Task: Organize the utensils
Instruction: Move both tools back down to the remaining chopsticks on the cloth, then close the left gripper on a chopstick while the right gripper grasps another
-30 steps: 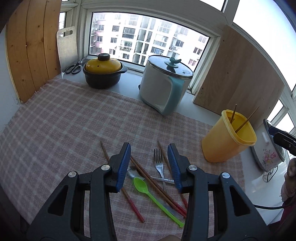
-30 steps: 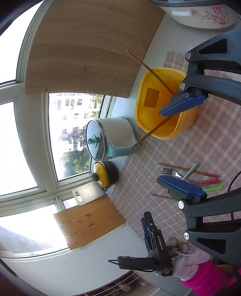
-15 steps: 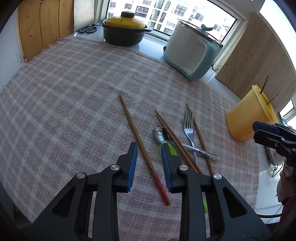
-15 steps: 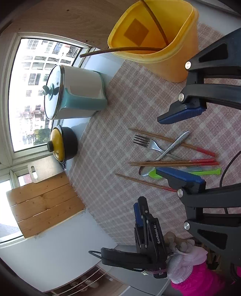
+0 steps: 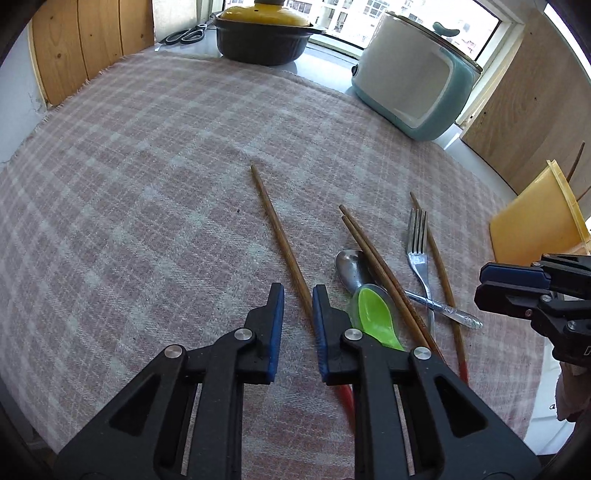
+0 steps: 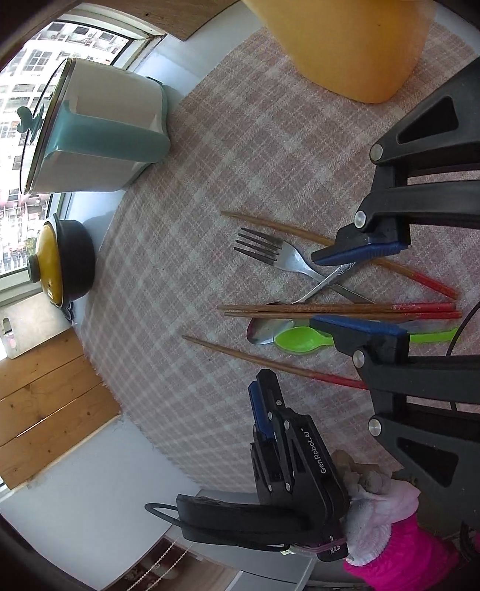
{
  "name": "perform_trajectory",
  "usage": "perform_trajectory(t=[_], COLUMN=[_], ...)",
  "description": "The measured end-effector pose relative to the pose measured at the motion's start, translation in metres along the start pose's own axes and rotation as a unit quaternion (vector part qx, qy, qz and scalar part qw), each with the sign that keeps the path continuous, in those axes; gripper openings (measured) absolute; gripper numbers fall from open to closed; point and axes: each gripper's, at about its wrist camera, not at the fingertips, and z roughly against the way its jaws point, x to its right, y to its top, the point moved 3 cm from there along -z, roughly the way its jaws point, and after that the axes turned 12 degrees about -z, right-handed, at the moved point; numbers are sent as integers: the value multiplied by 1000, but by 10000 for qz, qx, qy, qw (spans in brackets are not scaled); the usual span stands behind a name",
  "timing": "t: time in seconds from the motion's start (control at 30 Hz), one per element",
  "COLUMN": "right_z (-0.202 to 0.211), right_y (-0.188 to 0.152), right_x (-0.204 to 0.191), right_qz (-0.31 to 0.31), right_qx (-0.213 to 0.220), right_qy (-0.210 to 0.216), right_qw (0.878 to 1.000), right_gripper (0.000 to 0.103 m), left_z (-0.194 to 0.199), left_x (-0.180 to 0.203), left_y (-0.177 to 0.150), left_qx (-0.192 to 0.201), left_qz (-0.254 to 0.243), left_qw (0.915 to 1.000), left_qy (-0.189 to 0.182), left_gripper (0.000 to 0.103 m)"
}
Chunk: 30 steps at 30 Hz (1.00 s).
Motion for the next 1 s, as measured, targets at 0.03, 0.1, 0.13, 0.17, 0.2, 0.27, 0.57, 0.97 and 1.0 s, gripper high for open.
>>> perform_trajectory(t=[0.03,0.1,0.13,0.17,0.2,0.27,0.57,0.97,1.0], right_z=[-5,-14,-19,-23,-27,-36,-58,-62,-63], right_y=[1,4,6,6,6,6,10,16,17], right_x=[-1,-4,-6,-8,-10,-14,-29,-27,-28], right_qz=[13,55,85,130,184,330,750,798,783], right_qx=[-46,-106,-138,-177,-209,-266,-432,-519,-531], right_qy=[-11,-53,-71,-101,-146,-266,-536,-581,-555], right_qw=[10000,9999,9998,9997,9995,9987,9948,9938,9940], right_gripper=[21,19,19,17,16,15,12,10,10], left_z=[-2,-6,-7,-8,-9,-11,-15,-11,-11], left_x=[-1,-1,-1,-1,-1,-1,2,-3,-3], left_y=[0,0,0,0,1,3,6,3,3], left_qx=[-15,-32,-34,-29,-21,-20,-14,-57,-55], left_qz=[8,13,12,10,17,29,-102,-218,-209], left_qw=[10000,10000,10000,10000,10000,10000,9998,9995,9995], left_qy=[3,29,29,33,27,28,147,241,237], left_gripper=[14,14,13,13,13,13,10,9,9])
